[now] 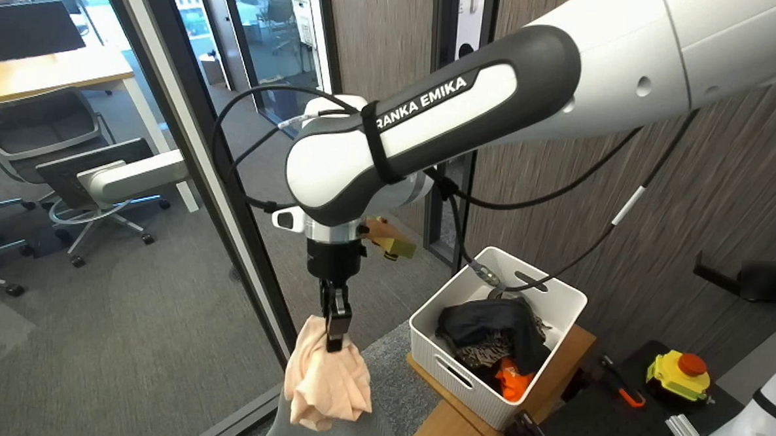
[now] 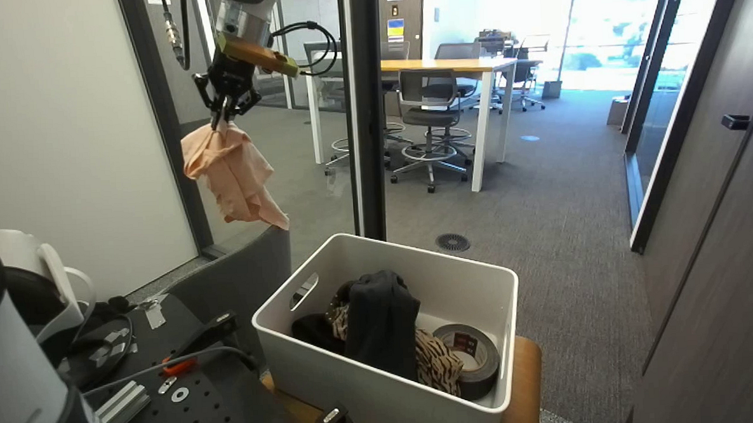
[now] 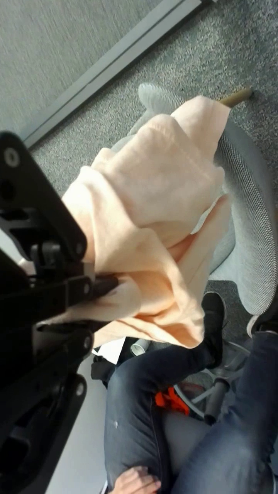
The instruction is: Put the peach shirt on the backrest of the grey chair
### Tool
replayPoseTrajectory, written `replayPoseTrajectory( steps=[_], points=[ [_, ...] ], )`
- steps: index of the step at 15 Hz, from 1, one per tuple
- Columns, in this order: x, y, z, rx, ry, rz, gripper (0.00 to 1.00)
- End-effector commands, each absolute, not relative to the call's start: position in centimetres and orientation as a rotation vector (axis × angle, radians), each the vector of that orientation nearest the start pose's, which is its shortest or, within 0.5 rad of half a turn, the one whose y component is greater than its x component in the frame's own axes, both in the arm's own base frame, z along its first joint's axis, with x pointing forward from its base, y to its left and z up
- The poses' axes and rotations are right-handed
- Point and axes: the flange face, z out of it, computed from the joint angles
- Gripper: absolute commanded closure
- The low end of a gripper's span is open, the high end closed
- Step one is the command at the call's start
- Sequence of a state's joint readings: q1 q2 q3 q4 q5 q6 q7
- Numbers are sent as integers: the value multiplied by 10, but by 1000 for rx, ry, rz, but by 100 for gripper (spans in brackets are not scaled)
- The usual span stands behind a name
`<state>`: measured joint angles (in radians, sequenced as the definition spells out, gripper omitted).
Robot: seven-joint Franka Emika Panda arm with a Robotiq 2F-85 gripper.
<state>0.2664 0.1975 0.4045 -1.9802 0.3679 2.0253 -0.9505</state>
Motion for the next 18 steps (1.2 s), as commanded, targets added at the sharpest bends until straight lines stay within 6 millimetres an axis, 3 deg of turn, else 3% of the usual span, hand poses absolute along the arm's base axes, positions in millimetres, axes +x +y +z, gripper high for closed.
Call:
replayPoseTrajectory(
  steps=[1,5,8,18],
  points=[
    [439,399,369,-1931,-1889,171,88],
    [430,414,365,-1822,-1955,198,88],
    [431,410,360,-1789,-1995,226,88],
    [440,385,294,-1709,-2164,429,89]
  ],
)
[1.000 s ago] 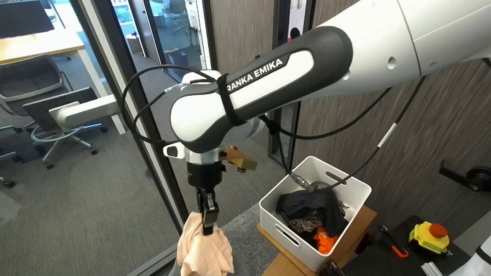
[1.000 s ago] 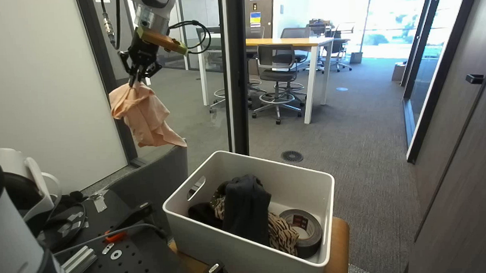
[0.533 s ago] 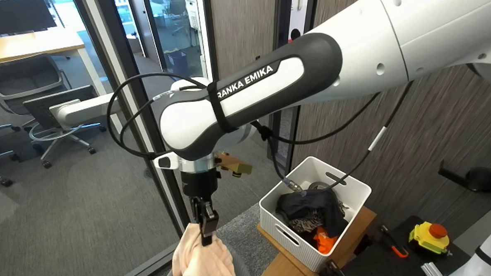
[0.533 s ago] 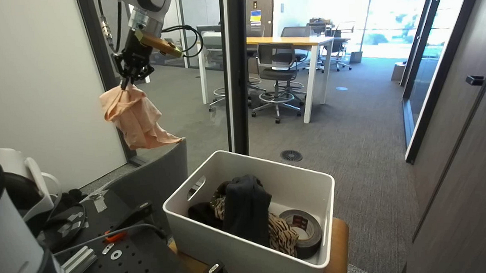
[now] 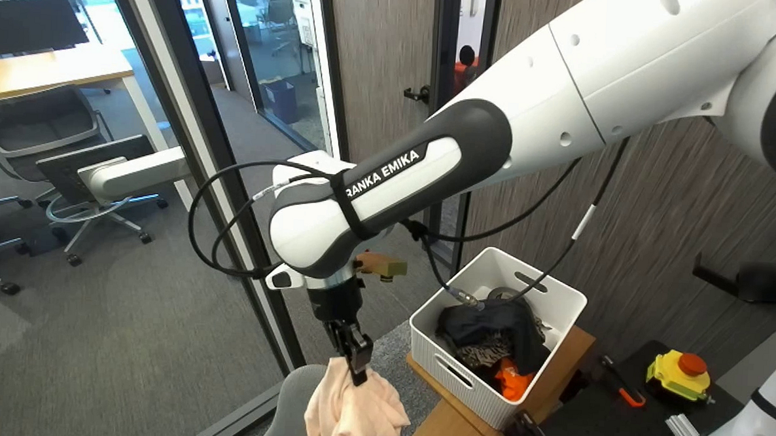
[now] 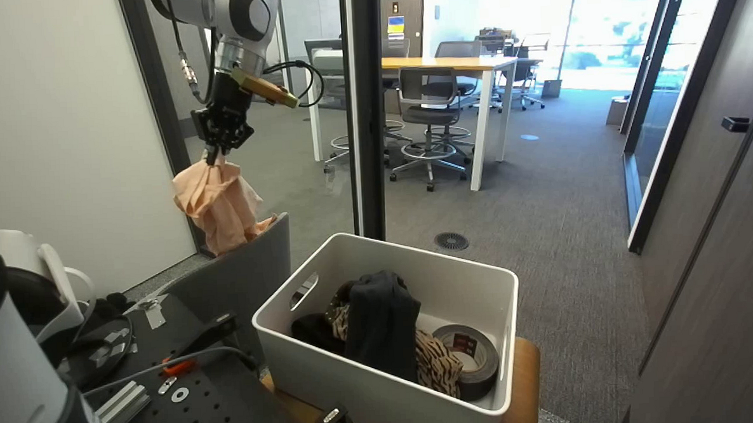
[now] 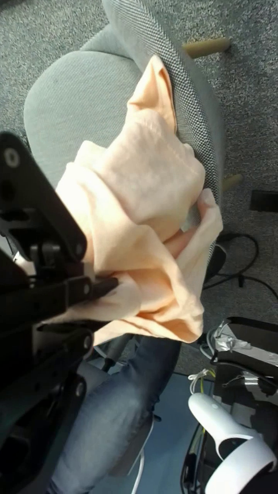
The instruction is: Put the peach shirt on the backrest of the grey chair
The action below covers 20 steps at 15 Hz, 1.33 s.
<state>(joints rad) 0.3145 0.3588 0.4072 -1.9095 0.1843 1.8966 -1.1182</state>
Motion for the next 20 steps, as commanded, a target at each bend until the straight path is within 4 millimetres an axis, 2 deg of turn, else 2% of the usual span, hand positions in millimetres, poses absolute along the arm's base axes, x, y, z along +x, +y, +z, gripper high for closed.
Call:
replayPoseTrajectory(
  steps=[1,7,14,20],
  points=[
    [442,383,287,2120,2711,-555,89],
    [444,374,260,1993,2706,-646,89],
    [449,364,248,1826,2656,-710,89],
    [452,365,237,1845,2678,-669,89]
  ],
)
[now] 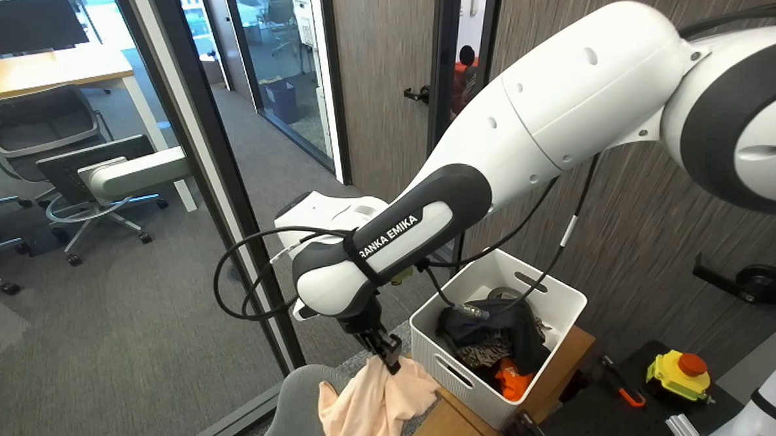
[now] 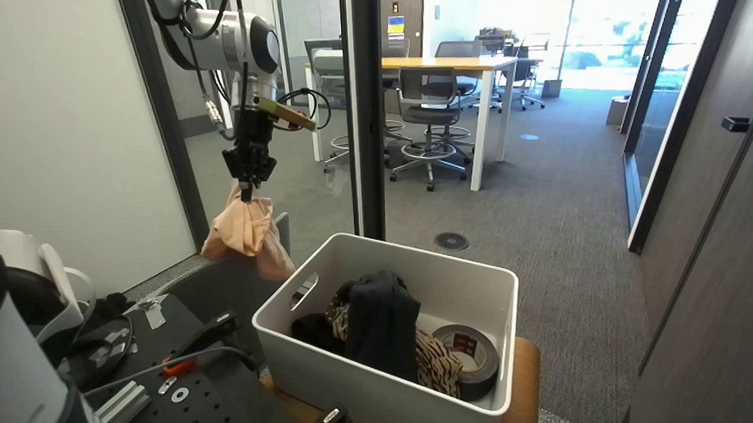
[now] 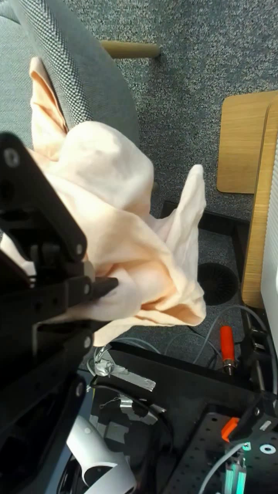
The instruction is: Put the peach shirt on the backrest of the grey chair
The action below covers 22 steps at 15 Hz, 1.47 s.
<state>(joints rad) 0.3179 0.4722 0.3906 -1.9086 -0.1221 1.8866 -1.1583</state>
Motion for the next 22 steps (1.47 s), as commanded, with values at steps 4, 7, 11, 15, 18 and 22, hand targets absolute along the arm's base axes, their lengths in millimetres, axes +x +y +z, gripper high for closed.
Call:
replayPoseTrajectory(
  steps=[4,7,11,15,18,22],
  points=[
    [455,365,225,1867,2690,-648,89],
    [459,361,210,1891,2706,-652,89],
    [465,354,190,1932,2712,-656,89],
    [473,345,173,1982,2717,-652,89],
    [478,339,164,2019,2723,-659,89],
    [481,335,160,2047,2726,-661,89]
  ],
)
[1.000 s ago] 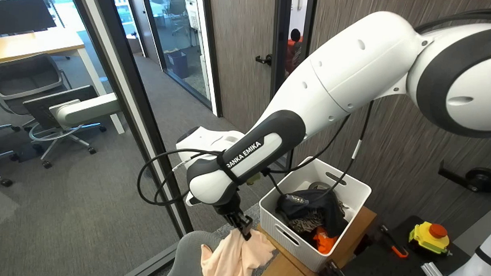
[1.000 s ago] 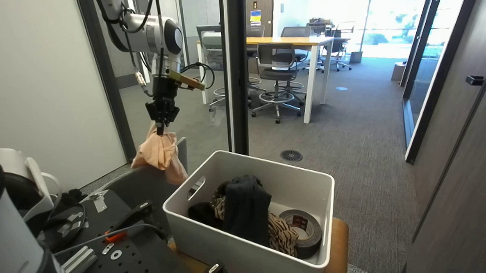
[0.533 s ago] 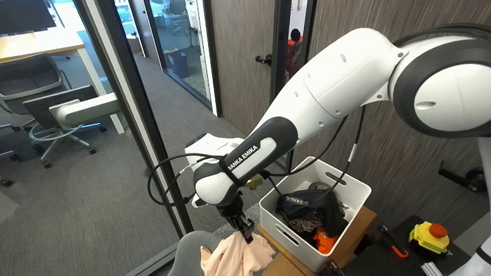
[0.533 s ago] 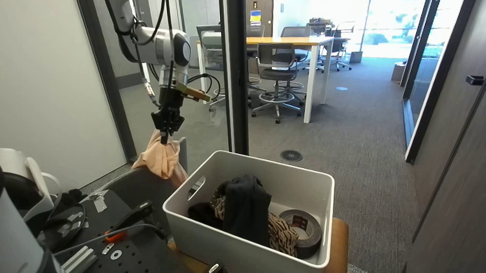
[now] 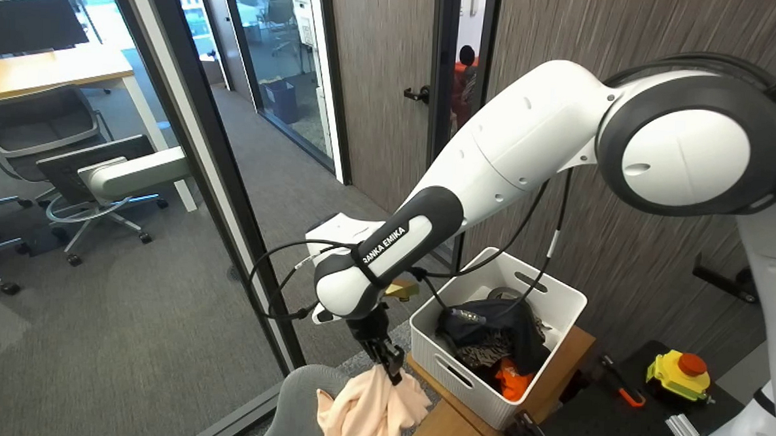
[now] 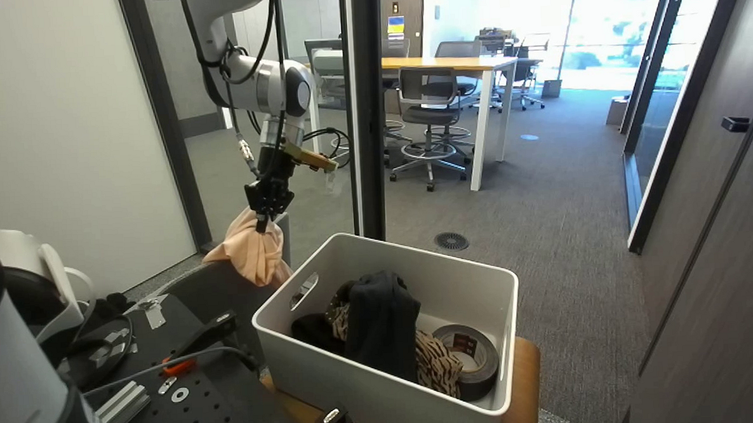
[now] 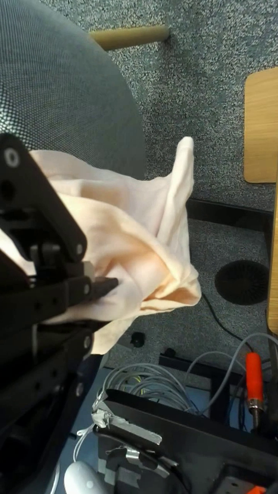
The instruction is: Put the peach shirt on the backrest of the grey chair
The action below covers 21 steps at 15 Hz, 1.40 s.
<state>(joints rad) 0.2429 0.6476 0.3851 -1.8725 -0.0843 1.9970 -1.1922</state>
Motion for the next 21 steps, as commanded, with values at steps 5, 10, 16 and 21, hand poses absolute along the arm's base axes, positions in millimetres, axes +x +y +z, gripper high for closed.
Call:
replayPoseTrajectory(
  steps=[5,10,16,21],
  points=[
    [485,333,161,2090,2709,-662,63],
    [487,332,164,2103,2703,-647,32],
    [491,328,167,2130,2684,-633,0],
    [491,311,184,2300,2408,-642,0]
  ],
)
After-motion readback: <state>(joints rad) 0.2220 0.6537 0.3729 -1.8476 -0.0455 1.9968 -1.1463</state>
